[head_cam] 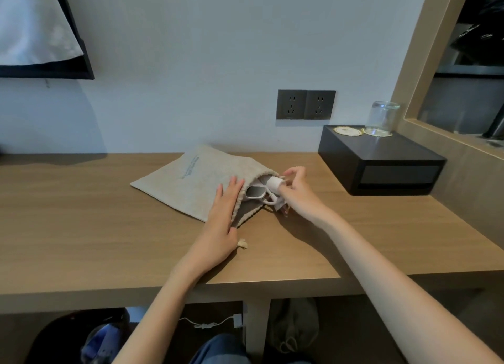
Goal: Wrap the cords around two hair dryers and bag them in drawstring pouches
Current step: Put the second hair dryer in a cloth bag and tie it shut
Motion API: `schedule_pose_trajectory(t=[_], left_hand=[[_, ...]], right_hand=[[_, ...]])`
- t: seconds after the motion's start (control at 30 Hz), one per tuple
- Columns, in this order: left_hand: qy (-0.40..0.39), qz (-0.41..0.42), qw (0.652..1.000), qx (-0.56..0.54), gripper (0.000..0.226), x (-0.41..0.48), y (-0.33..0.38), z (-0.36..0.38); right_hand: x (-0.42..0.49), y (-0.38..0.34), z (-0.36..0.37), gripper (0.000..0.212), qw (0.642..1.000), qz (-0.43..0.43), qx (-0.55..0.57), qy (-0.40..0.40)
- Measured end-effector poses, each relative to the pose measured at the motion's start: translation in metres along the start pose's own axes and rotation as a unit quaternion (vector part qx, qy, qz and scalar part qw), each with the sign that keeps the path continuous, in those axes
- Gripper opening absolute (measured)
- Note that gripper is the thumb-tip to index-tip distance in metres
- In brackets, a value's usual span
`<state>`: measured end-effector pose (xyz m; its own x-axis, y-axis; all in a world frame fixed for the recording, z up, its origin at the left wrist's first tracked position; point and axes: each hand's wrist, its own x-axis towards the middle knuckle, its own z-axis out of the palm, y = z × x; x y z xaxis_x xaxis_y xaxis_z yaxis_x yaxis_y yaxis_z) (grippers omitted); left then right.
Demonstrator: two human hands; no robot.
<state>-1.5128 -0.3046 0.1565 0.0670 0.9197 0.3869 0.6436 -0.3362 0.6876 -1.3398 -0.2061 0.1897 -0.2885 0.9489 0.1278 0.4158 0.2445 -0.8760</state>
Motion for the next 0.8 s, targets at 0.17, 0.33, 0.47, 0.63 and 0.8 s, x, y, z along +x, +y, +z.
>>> schedule_pose_trajectory(t=[0.17,0.33,0.47,0.63,0.8], left_hand=[[0.081,0.056,0.988,0.121,0.080,0.010,0.003,-0.001],[0.105,0.139,0.953,0.247,0.058,0.031,0.010,0.012],[0.062,0.198,0.903,0.377,0.064,0.049,0.008,0.018],[0.086,0.227,0.841,0.483,0.066,0.054,0.010,0.015],[0.080,0.261,0.849,0.452,0.053,0.054,0.017,0.027]], right_hand=[[0.020,0.015,-0.013,0.038,0.997,-0.044,-0.056,0.031],[0.024,0.016,-0.015,0.030,0.996,-0.046,0.054,-0.056],[0.020,0.027,-0.017,0.020,0.997,-0.077,-0.008,-0.018],[0.001,0.036,-0.033,0.018,0.991,-0.098,-0.084,0.037],[-0.022,0.041,-0.048,0.014,0.993,-0.092,-0.056,0.045]])
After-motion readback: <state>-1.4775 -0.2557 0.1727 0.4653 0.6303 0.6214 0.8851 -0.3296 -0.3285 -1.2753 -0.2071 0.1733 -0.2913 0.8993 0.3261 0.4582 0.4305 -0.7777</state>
